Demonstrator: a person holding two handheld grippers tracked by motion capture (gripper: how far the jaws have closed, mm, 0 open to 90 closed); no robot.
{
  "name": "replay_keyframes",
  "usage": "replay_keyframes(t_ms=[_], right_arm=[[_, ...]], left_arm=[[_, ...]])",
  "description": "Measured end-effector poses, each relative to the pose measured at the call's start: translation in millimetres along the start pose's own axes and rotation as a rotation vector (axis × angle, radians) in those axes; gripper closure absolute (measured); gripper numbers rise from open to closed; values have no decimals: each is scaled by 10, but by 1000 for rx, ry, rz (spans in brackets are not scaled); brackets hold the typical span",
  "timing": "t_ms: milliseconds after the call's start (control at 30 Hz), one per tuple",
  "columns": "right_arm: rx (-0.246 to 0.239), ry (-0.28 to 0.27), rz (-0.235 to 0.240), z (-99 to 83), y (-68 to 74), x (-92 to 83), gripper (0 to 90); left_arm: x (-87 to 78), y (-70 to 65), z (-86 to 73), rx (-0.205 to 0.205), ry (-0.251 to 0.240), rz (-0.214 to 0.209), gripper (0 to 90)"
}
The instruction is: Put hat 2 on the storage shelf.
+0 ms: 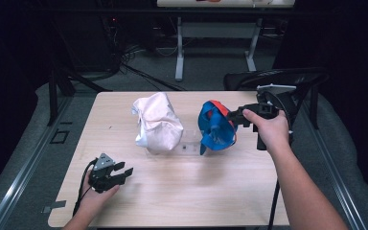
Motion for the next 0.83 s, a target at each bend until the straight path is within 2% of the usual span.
replay_keyframes(t_ms=[100, 133, 233, 267, 333, 533, 567, 633, 767, 833], right_arm=[[-4, 17, 10, -85, -25, 25, 579], [-11, 31, 0, -156, -57, 58, 578], [-19, 38, -5, -209, -74, 83, 577], [-28, 52, -2, -289, -83, 113, 576], [-32, 53, -1, -314, -85, 125, 573], [-58, 79, 20, -557, -126, 229, 566], [-55, 91, 28, -654, -165, 287, 562], [-63, 99, 17, -702, -192, 311, 559], [-115, 76, -18, -855, -286, 394, 541], [-175, 57, -58, -919, -336, 427, 539]], left_arm=[[-1, -2, -2, 0, 1, -1, 541], [-1, -1, -4, 0, 3, -1, 541], [-3, 2, -6, -1, 4, -1, 541], [-4, 4, -7, -3, 5, 0, 539], [-3, 4, -8, -5, 5, 0, 538], [-5, 4, -7, -5, 4, 2, 533], [-8, 8, -5, -4, 2, 2, 531], [-8, 9, -5, -5, 2, 3, 527], [-7, 15, -3, -3, 1, 7, 520], [-3, 21, 4, -7, -7, 12, 512]])
Point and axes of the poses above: each handheld gripper's, and its own axes: x roughly forward along the jaws, z roughly out of its top, y roughly to its left, the point moved 8 cm from there along x, roughly forward along the jaws, and after that the axes turned 7 degrees about z, right-handed, at the moved point
